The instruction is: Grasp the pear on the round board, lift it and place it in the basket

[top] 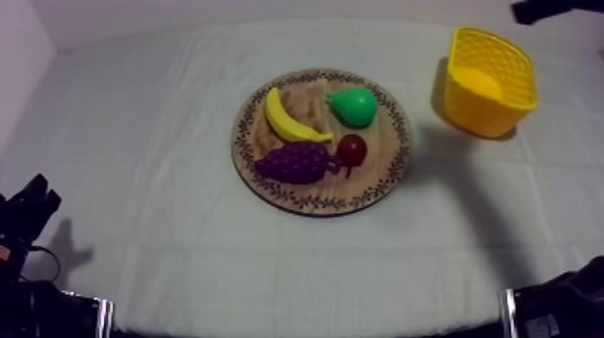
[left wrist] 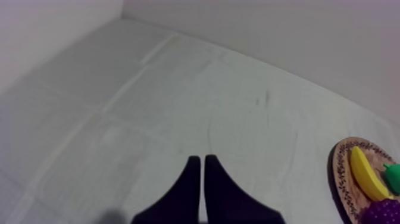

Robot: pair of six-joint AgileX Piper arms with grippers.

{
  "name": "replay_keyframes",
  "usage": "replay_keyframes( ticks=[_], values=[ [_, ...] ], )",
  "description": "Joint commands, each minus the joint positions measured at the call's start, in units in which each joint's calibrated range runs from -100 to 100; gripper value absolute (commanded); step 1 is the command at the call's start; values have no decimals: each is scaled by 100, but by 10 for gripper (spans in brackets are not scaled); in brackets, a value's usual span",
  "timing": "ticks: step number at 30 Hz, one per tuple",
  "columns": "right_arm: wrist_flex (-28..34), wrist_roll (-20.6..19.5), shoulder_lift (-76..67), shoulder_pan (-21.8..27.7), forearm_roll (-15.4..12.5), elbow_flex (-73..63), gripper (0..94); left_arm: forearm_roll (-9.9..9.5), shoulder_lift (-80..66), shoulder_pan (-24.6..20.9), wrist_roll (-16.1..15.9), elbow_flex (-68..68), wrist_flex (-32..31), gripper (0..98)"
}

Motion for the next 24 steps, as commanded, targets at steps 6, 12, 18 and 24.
replay_keyframes(
  ticks=[6, 12, 18, 24],
  values=[
    [-87, -394, 1962, -685, 377, -465, 100, 1, -4, -3, 2, 0, -1, 1],
    [-128, -643, 3018, -992, 723, -762, 100, 1, -4, -3, 1, 0, -1, 1],
    [-44, -913, 3795, -1204, 1007, -1026, 101, 1, -4, -3, 0, 0, -1, 1],
    [-226, -1152, 4067, -1348, 1232, -831, 103, 1, -4, -3, 0, 0, -1, 1]
  ],
)
